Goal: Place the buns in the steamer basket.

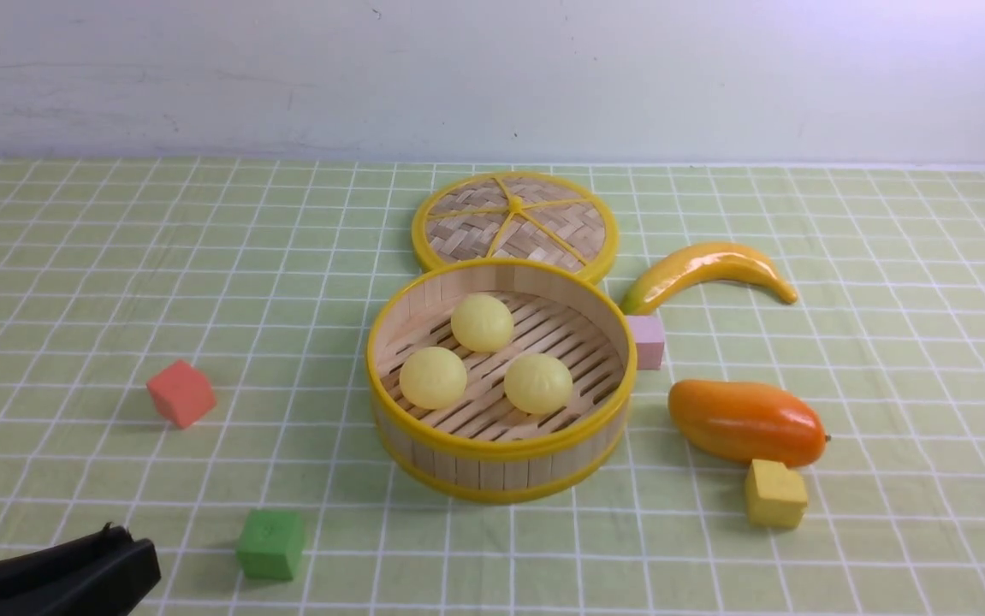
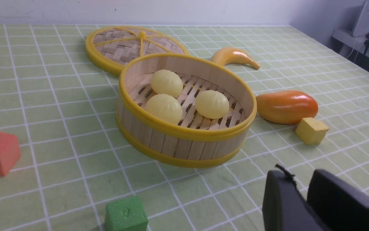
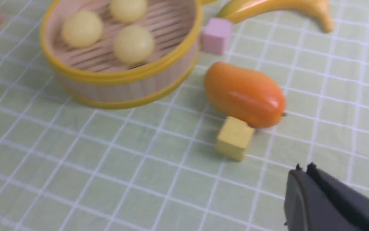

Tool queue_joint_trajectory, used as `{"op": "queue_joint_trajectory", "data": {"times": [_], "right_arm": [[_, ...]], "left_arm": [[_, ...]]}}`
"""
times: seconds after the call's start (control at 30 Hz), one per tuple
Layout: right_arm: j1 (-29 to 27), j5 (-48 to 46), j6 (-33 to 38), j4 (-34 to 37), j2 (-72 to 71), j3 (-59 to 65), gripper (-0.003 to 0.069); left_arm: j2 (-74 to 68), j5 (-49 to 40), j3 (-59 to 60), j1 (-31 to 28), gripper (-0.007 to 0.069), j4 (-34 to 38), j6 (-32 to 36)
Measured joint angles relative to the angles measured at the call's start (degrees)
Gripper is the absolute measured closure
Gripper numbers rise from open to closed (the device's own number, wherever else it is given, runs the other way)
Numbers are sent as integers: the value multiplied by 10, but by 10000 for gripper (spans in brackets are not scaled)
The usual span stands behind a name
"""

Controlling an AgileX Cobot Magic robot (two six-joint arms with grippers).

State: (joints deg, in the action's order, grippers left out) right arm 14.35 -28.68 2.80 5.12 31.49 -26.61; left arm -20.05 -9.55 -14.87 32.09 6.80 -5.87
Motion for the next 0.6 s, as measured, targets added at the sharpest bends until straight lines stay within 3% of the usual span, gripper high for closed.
{"op": "queue_joint_trajectory", "data": {"times": [0.13, 0.27, 0.6], "right_arm": [[-58, 83, 1, -27, -184, 180, 679], [-85, 78, -2, -31, -305, 269, 679], [-92, 64, -21, -23, -321, 276, 677]], "left_arm": [[0, 0, 0, 0, 497, 0, 0], [0, -1, 0, 0, 494, 0, 0], [1, -5, 0, -1, 480, 0, 0]]}}
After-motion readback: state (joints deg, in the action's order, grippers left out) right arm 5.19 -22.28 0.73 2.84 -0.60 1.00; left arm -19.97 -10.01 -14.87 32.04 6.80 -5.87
